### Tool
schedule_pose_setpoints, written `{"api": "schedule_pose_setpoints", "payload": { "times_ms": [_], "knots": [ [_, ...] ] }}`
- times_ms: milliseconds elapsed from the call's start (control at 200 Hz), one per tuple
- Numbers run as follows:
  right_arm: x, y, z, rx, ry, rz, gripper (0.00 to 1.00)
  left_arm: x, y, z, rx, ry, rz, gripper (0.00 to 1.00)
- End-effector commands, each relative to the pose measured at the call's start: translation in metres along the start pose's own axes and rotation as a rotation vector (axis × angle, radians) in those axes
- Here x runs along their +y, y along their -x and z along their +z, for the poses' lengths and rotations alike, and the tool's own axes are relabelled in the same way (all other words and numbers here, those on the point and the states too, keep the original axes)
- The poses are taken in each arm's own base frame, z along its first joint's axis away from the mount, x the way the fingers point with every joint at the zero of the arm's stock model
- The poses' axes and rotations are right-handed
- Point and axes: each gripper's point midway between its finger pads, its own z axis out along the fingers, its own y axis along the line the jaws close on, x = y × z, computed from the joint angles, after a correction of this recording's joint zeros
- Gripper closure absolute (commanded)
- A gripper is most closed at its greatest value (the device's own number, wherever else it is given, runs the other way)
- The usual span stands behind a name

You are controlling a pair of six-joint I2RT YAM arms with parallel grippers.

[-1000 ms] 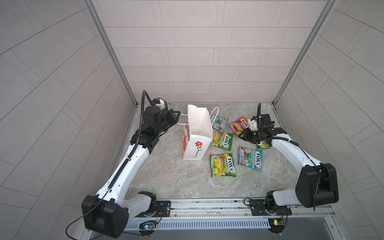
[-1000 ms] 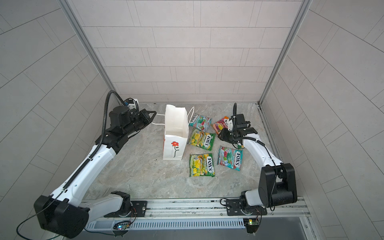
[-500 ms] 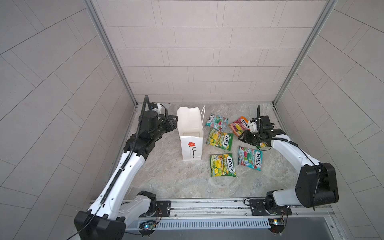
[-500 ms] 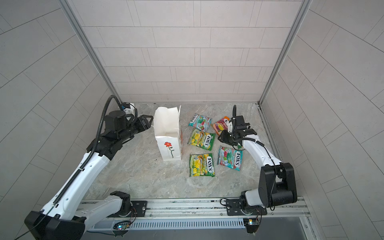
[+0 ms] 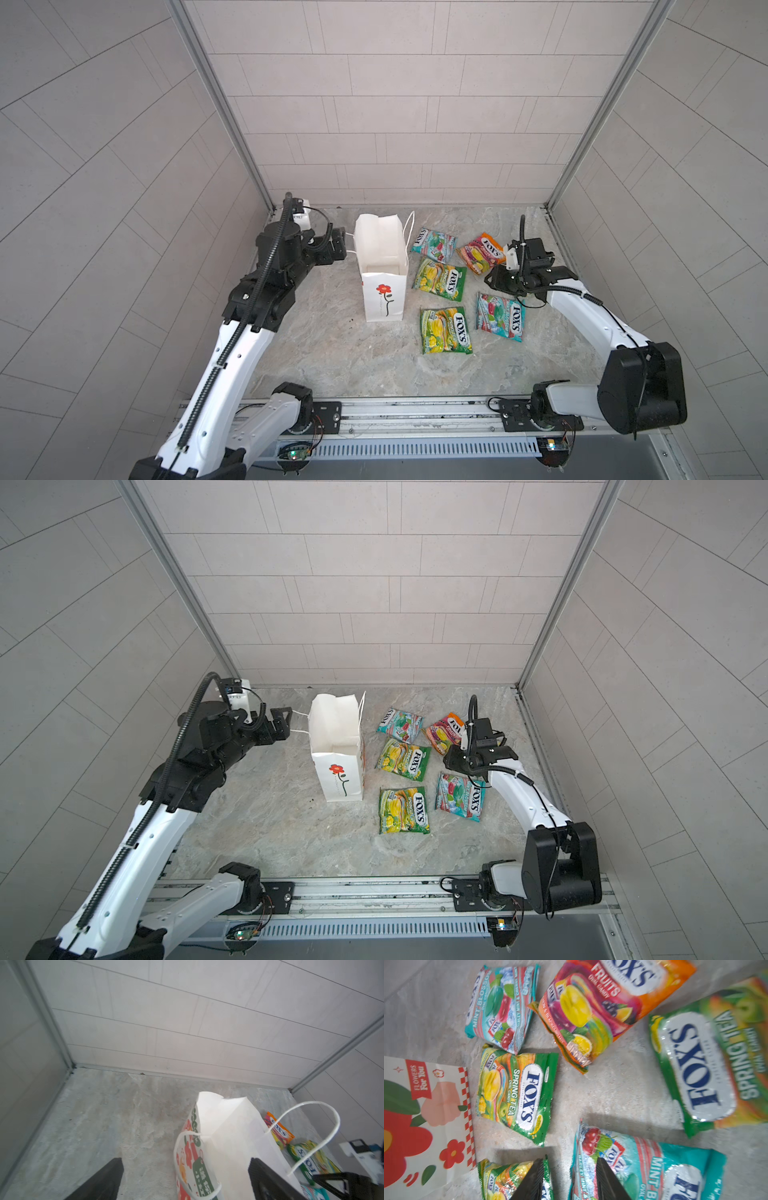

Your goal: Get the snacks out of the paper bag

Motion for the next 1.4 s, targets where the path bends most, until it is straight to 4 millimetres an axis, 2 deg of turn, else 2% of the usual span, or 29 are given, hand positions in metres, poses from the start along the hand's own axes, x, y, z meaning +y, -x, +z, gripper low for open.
{"api": "schedule_pose_setpoints", "payload": {
  "times_ms": [0,195,385,485,620,641,736,941,1101,1236,1301,1316,1396],
  "knots": [
    [-0.028,0.011,-0.012,-0.115,-0.142,0.033,0.57,0.045,-0.004,-0.013,-0.054,0.233,0.035,0.01],
    [-0.062,0.014,-0.031,-0.256,-0.300,0.044,0.56,0.085,-0.023,-0.023,-0.079,0.443,0.001,0.02],
    [-0.084,0.011,-0.039,-0.330,-0.391,0.011,0.54,0.105,-0.055,-0.019,-0.057,0.533,-0.047,0.02],
    [-0.095,0.012,-0.040,-0.347,-0.449,-0.010,0.53,0.111,-0.072,-0.010,-0.054,0.547,-0.065,0.02],
    [-0.102,0.024,-0.041,-0.415,-0.497,-0.047,0.53,0.120,-0.084,-0.002,-0.105,0.584,-0.070,0.02],
    [-0.107,0.017,-0.036,-0.406,-0.511,-0.049,0.53,0.122,-0.085,-0.001,-0.114,0.587,-0.074,0.02],
    [-0.113,0.020,-0.036,-0.450,-0.541,-0.048,0.53,0.127,-0.094,0.005,-0.149,0.605,-0.082,0.02],
    [-0.120,0.032,-0.036,-0.569,-0.578,-0.054,0.51,0.129,-0.118,0.027,-0.190,0.569,0.004,0.02],
    [-0.126,0.035,-0.033,-0.632,-0.611,-0.067,0.51,0.132,-0.146,0.044,-0.158,0.560,0.077,0.02],
    [-0.131,0.037,-0.027,-0.671,-0.633,-0.076,0.51,0.136,-0.156,0.055,-0.185,0.572,0.134,0.02],
    [-0.132,0.037,-0.022,-0.669,-0.634,-0.080,0.51,0.139,-0.152,0.058,-0.219,0.596,0.142,0.02],
    [-0.132,0.037,-0.021,-0.666,-0.635,-0.083,0.51,0.142,-0.162,0.059,-0.202,0.601,0.157,0.02],
    [-0.132,0.038,-0.017,-0.667,-0.635,-0.088,0.51,0.143,-0.167,0.066,-0.204,0.595,0.172,0.01]
  ]
}}
